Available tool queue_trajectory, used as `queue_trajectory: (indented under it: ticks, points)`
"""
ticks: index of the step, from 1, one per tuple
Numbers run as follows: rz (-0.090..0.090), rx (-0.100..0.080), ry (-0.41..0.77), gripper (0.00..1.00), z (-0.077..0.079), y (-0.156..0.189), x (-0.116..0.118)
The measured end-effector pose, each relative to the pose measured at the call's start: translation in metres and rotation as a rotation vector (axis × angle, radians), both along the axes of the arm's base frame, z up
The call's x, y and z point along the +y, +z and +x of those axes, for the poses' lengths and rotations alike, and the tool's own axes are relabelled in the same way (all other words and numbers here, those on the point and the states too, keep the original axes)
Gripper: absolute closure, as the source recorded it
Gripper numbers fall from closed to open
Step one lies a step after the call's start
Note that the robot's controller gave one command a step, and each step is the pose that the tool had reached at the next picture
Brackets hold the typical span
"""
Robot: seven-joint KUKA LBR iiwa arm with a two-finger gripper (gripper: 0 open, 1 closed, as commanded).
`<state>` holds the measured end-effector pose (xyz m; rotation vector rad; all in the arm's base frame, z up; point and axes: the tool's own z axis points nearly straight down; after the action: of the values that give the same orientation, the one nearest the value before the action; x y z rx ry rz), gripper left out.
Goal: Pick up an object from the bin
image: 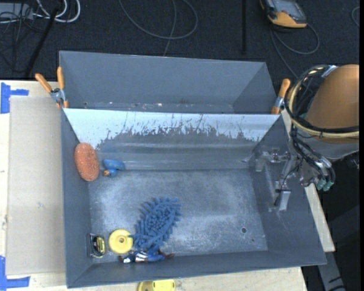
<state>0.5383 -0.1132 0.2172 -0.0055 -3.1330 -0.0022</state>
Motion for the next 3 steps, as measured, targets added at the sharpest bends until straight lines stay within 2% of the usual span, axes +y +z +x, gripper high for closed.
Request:
queue_trajectory:
  ticks: [1, 2, 3]
  points:
    - [-0.001, -0.008, 0.003, 0.00, 0.001, 0.005, 0.001]
    - [0.000, -0.006, 0.066, 1.00, -0.002, -0.093, 0.033]
    - [-0.001, -0.007, 0.068, 0.00, -0.002, -0.092, 0.033]
